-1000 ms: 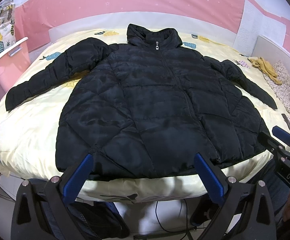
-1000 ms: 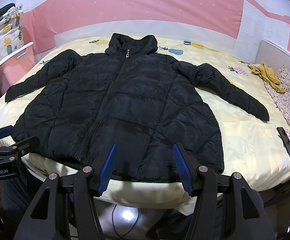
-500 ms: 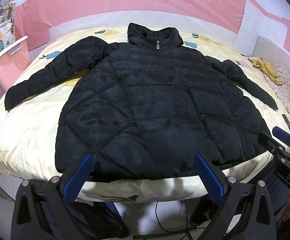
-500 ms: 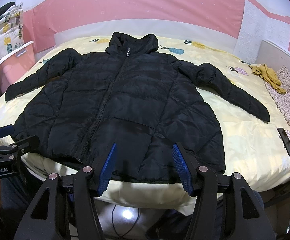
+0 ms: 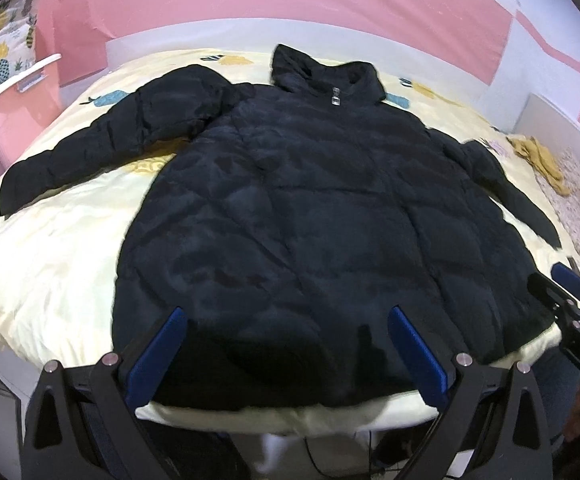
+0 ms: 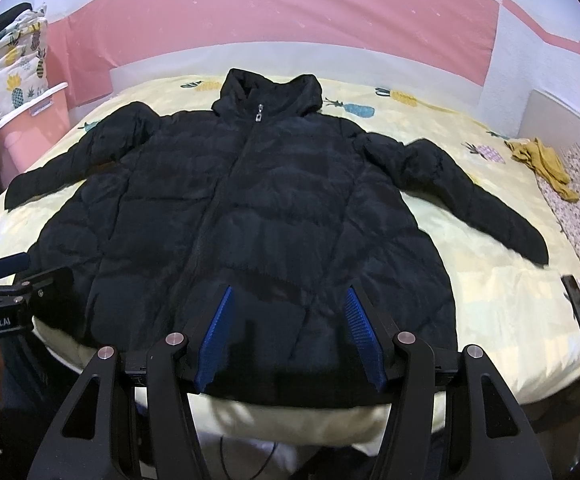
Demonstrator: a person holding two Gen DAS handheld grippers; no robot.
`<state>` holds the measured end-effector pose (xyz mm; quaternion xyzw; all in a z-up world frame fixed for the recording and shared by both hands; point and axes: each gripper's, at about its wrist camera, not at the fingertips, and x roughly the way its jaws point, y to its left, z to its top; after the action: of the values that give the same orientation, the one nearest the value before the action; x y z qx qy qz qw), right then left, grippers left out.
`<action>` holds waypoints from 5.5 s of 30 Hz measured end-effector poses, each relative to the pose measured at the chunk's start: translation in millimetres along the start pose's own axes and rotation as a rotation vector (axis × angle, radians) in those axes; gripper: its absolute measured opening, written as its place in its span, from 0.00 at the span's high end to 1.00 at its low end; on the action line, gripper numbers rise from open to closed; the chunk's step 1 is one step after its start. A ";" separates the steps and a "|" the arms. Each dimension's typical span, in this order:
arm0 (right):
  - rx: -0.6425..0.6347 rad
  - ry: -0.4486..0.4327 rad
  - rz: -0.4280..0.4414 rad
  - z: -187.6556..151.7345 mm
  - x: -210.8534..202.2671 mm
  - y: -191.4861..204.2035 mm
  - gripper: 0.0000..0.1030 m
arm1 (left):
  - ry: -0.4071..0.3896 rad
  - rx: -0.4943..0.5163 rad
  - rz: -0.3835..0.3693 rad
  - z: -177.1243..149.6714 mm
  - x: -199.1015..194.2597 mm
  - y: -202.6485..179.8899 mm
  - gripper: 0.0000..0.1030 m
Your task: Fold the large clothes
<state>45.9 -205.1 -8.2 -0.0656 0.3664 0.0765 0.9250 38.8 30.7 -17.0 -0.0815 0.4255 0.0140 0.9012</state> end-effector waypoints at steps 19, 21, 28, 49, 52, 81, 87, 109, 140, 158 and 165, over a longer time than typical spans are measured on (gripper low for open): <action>-0.089 -0.016 0.112 89.3 86.8 20.1 0.43 | -0.118 -0.279 0.147 84.8 59.4 161.6 0.03; -0.086 -0.006 0.117 97.3 97.8 20.2 0.43 | -0.114 -0.314 0.176 89.9 69.7 182.0 0.03; -0.113 0.011 0.109 116.9 131.6 21.7 0.43 | -0.091 -0.502 0.186 97.5 102.8 257.4 0.11; -0.066 0.077 0.067 113.1 165.8 -22.6 0.43 | -0.223 -0.500 0.279 148.2 82.4 281.7 0.86; -0.040 0.079 0.069 110.6 163.3 -33.0 0.43 | -0.286 -0.430 0.238 170.8 46.8 256.4 0.86; 0.207 0.084 0.006 74.9 145.3 -145.1 0.43 | -0.031 0.129 -0.410 218.6 180.5 -98.3 0.37; 0.188 0.040 0.010 82.4 132.0 -142.6 0.43 | -0.027 0.126 -0.560 215.2 151.0 -92.7 0.24; 0.094 0.175 0.107 187.1 289.0 -85.5 0.66 | -0.091 -0.003 -0.016 250.9 220.2 123.9 0.46; 0.152 0.081 0.090 131.4 165.7 -120.3 0.65 | -0.117 0.045 -0.095 178.2 99.1 76.6 0.46; 0.345 0.053 0.015 49.0 81.7 -181.3 0.55 | -0.132 0.107 -0.183 99.8 25.5 21.1 0.45; 0.441 0.040 -0.016 47.7 97.2 -219.3 0.55 | -0.160 0.124 -0.148 113.9 31.6 15.5 0.45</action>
<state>189.3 -402.4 -26.3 0.1339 0.3921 -0.0144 0.9100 144.6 62.7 27.8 -0.0553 0.3453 -0.0726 0.9340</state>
